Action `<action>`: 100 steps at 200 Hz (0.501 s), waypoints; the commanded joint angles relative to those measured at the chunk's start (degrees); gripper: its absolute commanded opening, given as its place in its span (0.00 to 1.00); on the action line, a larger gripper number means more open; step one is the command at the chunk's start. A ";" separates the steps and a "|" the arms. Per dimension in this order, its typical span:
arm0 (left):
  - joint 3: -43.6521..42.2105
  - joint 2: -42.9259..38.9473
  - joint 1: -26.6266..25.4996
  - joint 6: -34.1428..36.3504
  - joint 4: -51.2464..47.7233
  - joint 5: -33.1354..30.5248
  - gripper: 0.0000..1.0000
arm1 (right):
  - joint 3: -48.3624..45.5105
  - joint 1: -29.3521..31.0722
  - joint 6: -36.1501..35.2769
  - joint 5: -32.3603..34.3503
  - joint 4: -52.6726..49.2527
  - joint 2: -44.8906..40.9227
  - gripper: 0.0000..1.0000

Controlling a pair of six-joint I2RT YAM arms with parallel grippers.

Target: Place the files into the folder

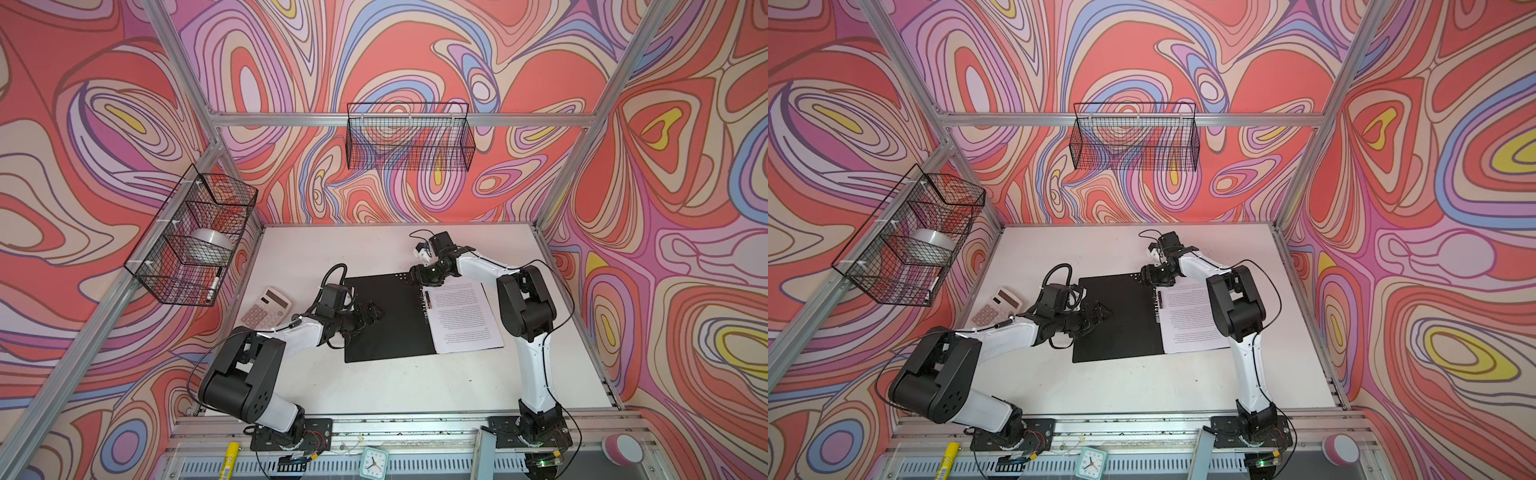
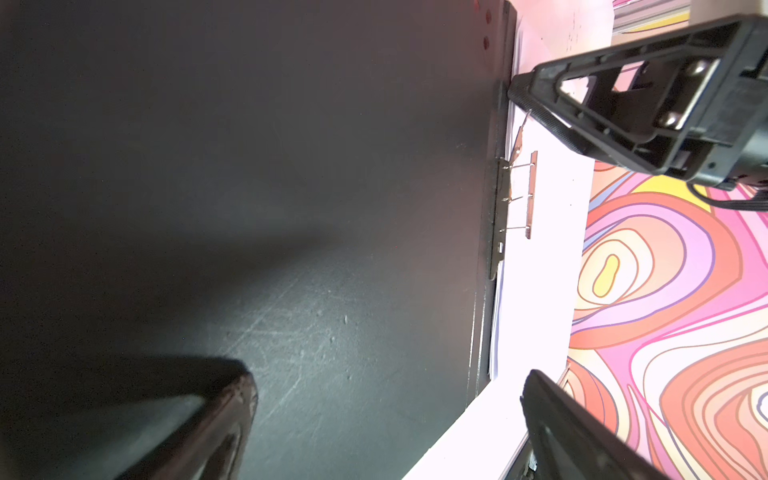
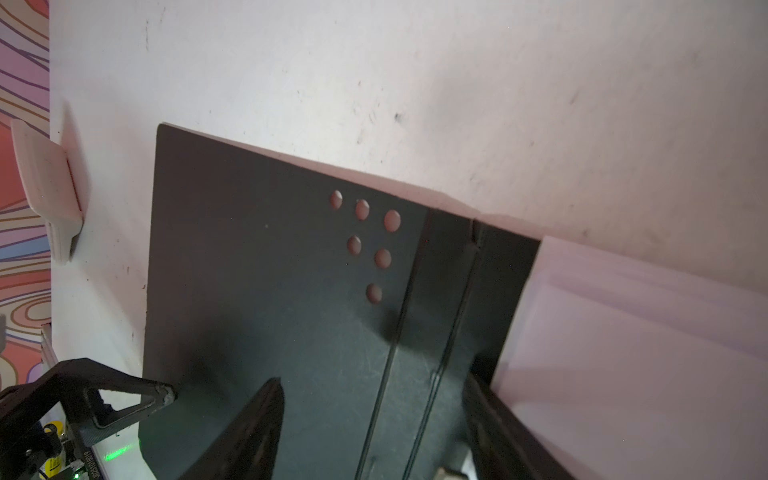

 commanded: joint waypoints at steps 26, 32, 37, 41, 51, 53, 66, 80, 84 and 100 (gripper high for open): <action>-2.14 1.85 0.19 -0.91 -4.15 -4.30 1.00 | 2.68 -0.69 -0.94 -3.24 -2.60 1.43 0.71; -2.19 1.92 0.21 -0.96 -4.10 -4.38 1.00 | 2.85 -0.84 -0.85 -3.86 -2.67 1.28 0.71; -2.22 2.05 0.23 -1.09 -3.90 -4.46 1.00 | 2.97 -0.89 -0.84 -4.46 -2.85 1.14 0.70; -2.20 2.16 0.21 -1.17 -3.87 -4.45 1.00 | 3.12 -0.99 -0.73 -4.86 -3.00 1.01 0.70; -2.22 2.18 0.22 -1.38 -3.76 -4.64 1.00 | 3.45 -1.15 -0.78 -5.91 -3.44 0.69 0.70; -2.24 2.25 0.23 -1.44 -3.71 -4.62 1.00 | 3.50 -1.19 -0.86 -6.18 -3.60 0.68 0.70; -2.22 2.28 0.20 -1.63 -3.57 -4.77 1.00 | 3.70 -1.41 -0.78 -8.10 -4.25 0.16 0.70; -2.17 2.42 0.18 -1.70 -3.40 -4.80 1.00 | 3.64 -1.60 -0.87 -9.27 -5.02 -0.51 0.70; -2.18 2.37 0.23 -1.74 -3.35 -4.84 1.00 | 3.57 -1.67 -0.93 -9.30 -5.20 -0.80 0.69; -2.38 2.30 0.23 -1.83 -3.16 -4.74 1.00 | 2.85 -1.78 -1.19 -8.13 -4.65 -1.79 0.70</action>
